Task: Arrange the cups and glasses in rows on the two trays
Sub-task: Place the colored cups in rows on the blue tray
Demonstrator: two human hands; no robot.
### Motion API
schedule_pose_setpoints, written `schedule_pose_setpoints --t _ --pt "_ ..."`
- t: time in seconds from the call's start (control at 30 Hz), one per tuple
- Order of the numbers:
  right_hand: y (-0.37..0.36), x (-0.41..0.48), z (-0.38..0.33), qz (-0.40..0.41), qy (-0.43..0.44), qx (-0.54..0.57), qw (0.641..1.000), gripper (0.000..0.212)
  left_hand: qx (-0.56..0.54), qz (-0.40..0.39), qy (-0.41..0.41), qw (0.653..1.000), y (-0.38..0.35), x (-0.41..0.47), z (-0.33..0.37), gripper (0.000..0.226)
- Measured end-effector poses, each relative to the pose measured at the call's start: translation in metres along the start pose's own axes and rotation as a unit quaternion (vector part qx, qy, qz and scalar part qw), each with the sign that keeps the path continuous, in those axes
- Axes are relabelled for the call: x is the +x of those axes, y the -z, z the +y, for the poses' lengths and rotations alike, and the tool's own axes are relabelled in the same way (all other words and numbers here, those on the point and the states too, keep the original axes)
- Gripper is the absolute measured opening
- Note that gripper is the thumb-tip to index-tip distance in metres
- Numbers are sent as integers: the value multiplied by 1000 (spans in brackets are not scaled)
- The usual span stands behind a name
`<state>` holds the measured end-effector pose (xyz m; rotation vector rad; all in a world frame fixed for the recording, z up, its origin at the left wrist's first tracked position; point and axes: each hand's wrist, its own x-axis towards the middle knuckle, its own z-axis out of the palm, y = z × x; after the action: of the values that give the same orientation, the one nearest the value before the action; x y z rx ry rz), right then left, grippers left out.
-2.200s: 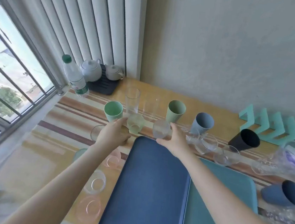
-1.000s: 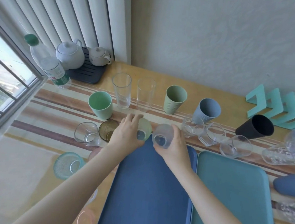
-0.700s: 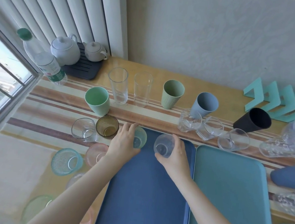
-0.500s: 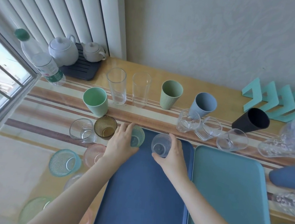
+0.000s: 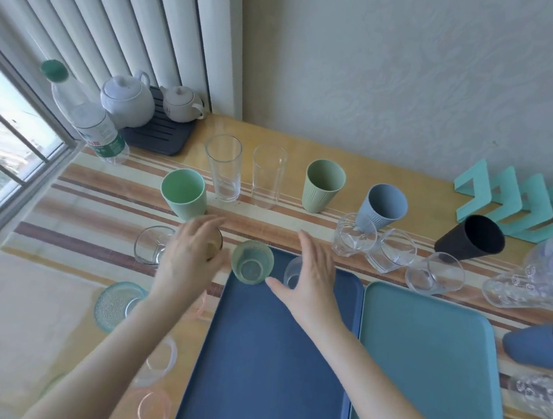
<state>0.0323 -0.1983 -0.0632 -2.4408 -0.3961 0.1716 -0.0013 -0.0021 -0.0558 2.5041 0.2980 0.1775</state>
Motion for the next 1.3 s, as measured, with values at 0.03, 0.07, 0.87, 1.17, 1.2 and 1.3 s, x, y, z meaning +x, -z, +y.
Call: schedule_pose_setpoints --t 0.03,0.07,0.87,1.17,1.2,1.3 --pt "-1 4 -9 -12 23 -4 1000 84 2 1 22 1000 13 1 -10 47" --pt "-4 9 -19 -29 42 -7 999 81 5 -3 52 999 25 0 -20 43" --pt "-97 73 -62 -136 104 -161 972 84 156 -51 129 978 -16 -73 -54 84" --pt "13 9 -74 71 75 106 989 69 15 15 48 999 32 -89 -11 72" --pt "27 -11 -68 68 56 133 987 68 -17 11 39 999 33 -93 -6 70" --pt "41 -72 -36 44 -30 172 984 67 -71 -10 11 997 21 -100 6 72"
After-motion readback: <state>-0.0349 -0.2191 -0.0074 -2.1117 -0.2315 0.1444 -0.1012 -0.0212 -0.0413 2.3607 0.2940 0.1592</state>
